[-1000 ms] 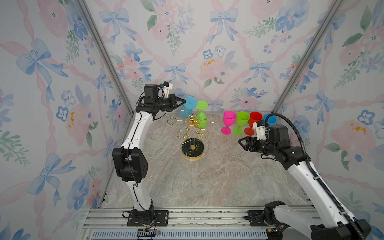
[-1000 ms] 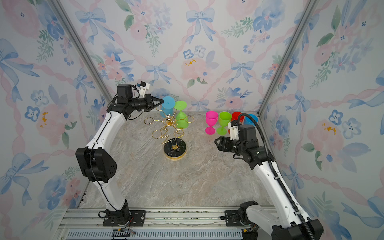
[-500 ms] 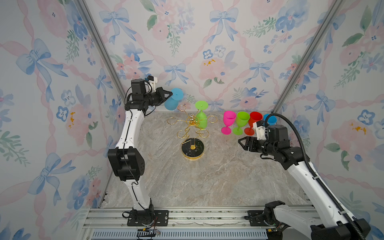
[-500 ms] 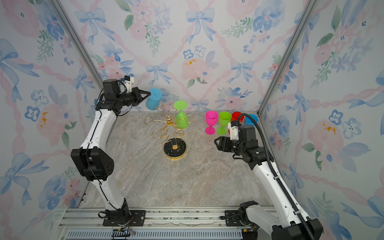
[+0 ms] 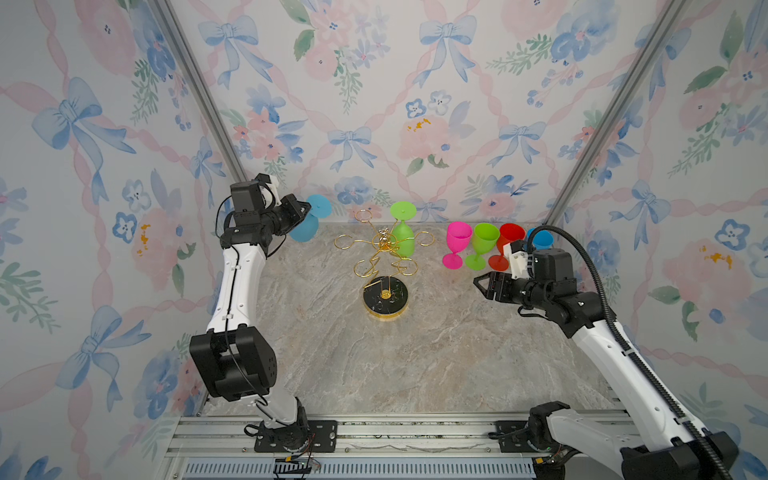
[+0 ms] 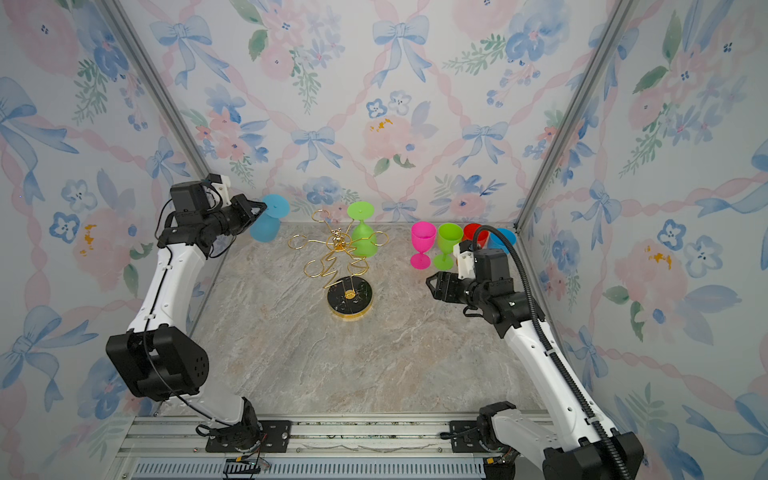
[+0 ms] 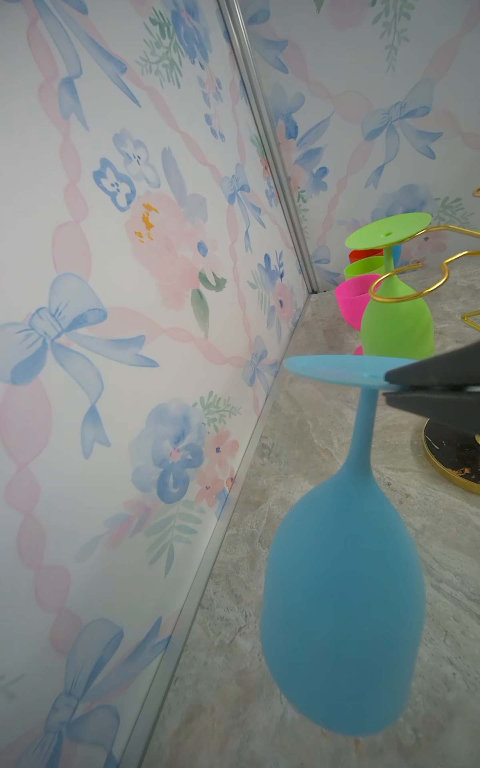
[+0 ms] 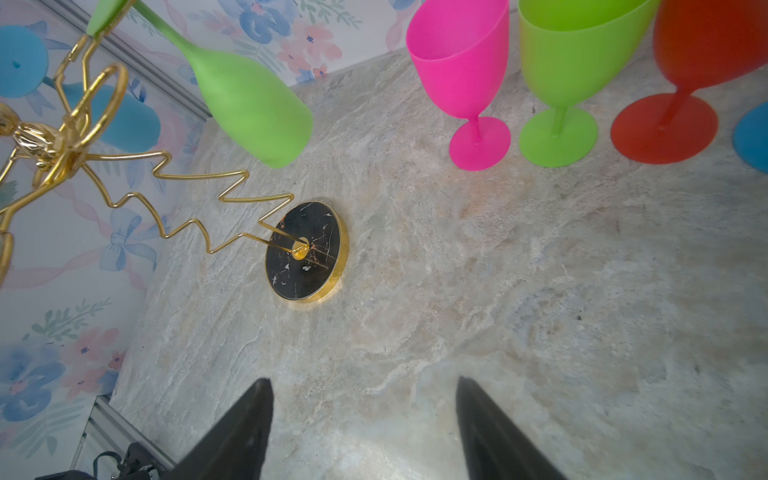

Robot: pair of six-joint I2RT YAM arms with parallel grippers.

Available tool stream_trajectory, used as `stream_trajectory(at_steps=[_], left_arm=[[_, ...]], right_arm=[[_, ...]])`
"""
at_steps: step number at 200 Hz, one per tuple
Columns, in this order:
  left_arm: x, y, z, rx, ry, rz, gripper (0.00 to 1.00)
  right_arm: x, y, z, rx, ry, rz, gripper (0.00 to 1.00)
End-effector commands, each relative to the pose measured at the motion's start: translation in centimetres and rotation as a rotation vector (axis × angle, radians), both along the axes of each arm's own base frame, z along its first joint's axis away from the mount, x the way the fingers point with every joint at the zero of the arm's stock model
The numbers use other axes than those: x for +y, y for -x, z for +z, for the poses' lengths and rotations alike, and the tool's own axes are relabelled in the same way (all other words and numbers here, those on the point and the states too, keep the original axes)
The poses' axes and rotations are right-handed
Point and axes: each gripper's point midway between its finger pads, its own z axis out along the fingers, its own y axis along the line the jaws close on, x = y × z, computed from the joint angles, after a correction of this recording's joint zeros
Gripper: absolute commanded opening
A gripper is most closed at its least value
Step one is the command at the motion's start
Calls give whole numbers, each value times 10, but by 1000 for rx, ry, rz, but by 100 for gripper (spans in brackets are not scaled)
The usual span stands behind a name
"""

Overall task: Take the wine glass off the wine glass rack
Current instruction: 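Pull the light-blue glass off its rack hook toward the robot with the left gripper, then carry the light-blue glass toward the right gripper with the left gripper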

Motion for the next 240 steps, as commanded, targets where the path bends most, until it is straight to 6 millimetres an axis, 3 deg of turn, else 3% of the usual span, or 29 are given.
stream_trajectory(at_steps=[1,90,175,240], left_arm=[[9,20,-2,-31,-77,19,0],[-13,126,-73,84,-233,-33,0],[-104,206,-82,58,-162,-342,0],[-122,243,-91,108,-136,-429,0]], right_arm=[[7,-2,1,-2,-18,13,72],[26,-11,-6,14,-23,50,72],[41,-17,-12,22,-29,77,71],[42,-19,-14,35,-38,73,71]])
